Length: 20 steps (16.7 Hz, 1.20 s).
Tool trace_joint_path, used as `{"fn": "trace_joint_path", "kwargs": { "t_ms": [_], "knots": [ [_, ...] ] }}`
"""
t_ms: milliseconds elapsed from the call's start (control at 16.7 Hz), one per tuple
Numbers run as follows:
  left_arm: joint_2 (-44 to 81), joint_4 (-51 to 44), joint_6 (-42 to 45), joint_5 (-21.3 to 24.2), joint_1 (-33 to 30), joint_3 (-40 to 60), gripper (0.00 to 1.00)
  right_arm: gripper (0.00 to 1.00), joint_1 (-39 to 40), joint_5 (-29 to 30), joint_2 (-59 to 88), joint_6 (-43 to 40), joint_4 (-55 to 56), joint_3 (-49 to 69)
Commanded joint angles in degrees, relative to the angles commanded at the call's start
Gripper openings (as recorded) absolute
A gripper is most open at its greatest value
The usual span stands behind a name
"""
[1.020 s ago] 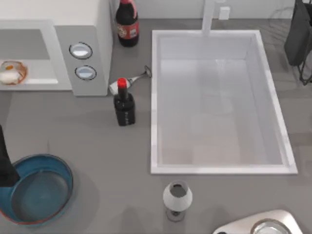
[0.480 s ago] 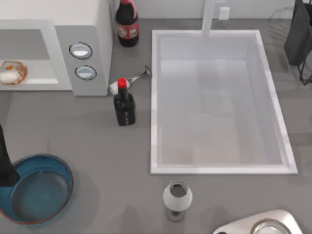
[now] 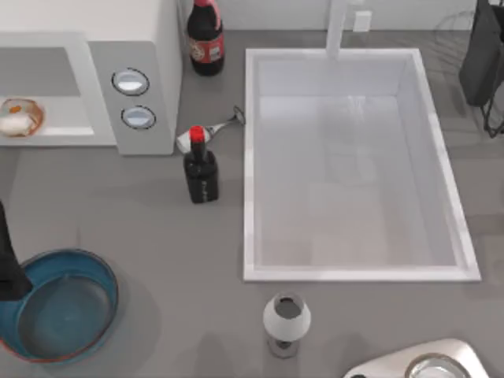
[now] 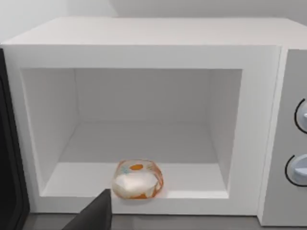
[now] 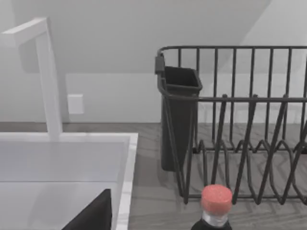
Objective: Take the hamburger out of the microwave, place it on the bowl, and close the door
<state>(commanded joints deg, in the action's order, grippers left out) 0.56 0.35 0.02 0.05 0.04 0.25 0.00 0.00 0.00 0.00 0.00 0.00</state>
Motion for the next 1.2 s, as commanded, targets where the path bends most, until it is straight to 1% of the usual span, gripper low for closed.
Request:
{"fn": "trace_joint_path", "kwargs": {
  "t_ms": [180,420,660,1200],
  "knots": [
    [5.30,3.22,0.19,0.47,0.38,2.31,1.00,1.00,0.00,0.00,0.00,0.00,0.00,0.00],
    [20.66,11.65,0.67,1.69,1.36,8.37,1.00,1.00,0.00,0.00,0.00,0.00,0.00,0.00],
    [43.53,23.25,1.34,3.37,2.72,16.71,1.00,1.00,0.00,0.00,0.00,0.00,0.00,0.00],
    [102.72,51.65,2.97,7.49,6.04,37.11,1.00,1.00,0.00,0.00,0.00,0.00,0.00,0.00]
  ]
}}
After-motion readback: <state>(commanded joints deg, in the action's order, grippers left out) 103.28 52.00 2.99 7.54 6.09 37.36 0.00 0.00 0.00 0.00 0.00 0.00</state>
